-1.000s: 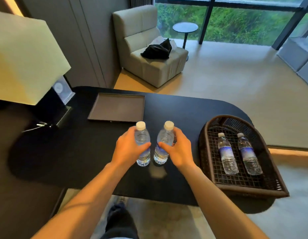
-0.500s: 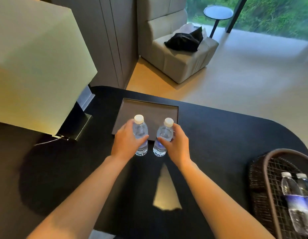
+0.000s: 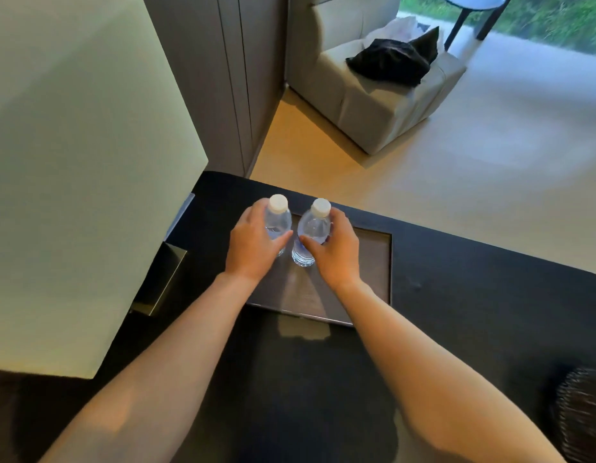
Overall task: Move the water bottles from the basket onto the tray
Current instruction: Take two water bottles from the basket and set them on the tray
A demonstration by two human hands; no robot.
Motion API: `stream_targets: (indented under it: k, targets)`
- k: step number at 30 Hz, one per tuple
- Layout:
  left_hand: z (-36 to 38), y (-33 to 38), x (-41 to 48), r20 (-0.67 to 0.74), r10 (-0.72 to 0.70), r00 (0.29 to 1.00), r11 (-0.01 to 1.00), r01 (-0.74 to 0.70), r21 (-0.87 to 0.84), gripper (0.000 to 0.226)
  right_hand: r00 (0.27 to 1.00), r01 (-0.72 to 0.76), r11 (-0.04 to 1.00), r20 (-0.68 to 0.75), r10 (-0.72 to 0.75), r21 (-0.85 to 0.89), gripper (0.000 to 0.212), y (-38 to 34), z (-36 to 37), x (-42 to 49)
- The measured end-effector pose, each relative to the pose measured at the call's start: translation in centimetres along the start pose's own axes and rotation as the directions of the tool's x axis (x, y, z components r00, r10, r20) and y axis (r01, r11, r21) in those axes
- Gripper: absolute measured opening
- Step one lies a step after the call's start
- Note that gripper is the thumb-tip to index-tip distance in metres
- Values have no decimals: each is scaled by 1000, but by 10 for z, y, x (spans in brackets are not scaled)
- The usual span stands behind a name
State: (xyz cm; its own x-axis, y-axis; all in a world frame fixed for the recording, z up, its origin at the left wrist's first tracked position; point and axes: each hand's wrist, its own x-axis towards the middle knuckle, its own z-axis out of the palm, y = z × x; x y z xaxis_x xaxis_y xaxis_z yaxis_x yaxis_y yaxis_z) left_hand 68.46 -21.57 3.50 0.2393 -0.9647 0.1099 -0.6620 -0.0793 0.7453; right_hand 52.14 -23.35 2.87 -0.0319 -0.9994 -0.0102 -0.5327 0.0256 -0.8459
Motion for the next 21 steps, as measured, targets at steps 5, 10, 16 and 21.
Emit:
stream_targets:
  k: [5,10,16,21]
  targets:
    - [10,-7,27,-35,17,999,999,-18,-41,65,999,32,999,-28,-31,12,68,-3,13,30]
    - [14,-11,42,-39,21,999,997,-23,-68,68,997,38,999,-67,-37,12,72,0,23,46]
    - [14,-13,52,-27,26,999,997,-28,-70,72,997,51,999,-62,-50,11,74,0,25,50]
    - [14,-12,52,-5,11,1000,998,-11,-64,79,1000,0,1000,-12,0,11,88,0,19,43]
